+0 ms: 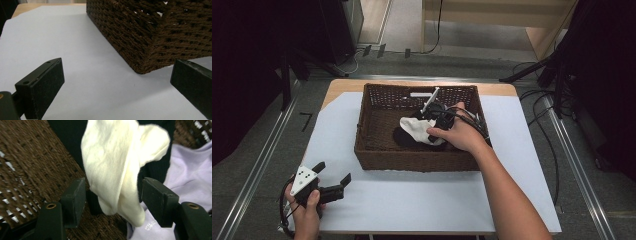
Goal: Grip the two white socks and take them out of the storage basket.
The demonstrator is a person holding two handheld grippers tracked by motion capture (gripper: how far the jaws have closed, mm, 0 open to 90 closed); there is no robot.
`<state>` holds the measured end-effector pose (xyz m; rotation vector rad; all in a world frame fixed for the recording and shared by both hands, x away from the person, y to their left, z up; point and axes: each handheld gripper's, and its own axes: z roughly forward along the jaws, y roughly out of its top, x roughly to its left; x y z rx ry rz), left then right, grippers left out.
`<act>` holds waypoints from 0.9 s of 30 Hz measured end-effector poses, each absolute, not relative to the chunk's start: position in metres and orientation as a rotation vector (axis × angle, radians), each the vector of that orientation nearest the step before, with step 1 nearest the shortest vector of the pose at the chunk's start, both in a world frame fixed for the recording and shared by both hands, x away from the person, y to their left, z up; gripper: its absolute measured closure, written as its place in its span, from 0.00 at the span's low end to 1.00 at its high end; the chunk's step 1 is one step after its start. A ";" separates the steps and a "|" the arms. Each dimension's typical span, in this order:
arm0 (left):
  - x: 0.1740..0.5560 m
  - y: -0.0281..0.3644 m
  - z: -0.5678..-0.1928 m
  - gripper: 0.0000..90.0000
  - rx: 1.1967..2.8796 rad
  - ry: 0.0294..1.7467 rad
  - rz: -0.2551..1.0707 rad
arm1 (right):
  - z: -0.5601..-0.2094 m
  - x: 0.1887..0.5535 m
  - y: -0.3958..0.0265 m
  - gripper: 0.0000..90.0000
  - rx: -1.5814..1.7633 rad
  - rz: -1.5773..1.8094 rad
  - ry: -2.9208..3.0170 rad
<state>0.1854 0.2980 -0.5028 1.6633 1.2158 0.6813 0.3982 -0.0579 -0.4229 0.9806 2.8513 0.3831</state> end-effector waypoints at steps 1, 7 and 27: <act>0.185 0.298 -0.503 0.00 1.664 1.216 0.681 | -0.425 0.399 -0.058 0.45 0.985 0.371 2.855; 0.185 0.298 -0.503 0.00 1.664 1.215 0.681 | -0.430 0.402 -0.060 0.86 1.033 0.406 2.937; 0.185 0.298 -0.503 0.00 1.671 1.214 0.680 | -0.397 0.396 -0.066 0.91 0.973 0.438 2.895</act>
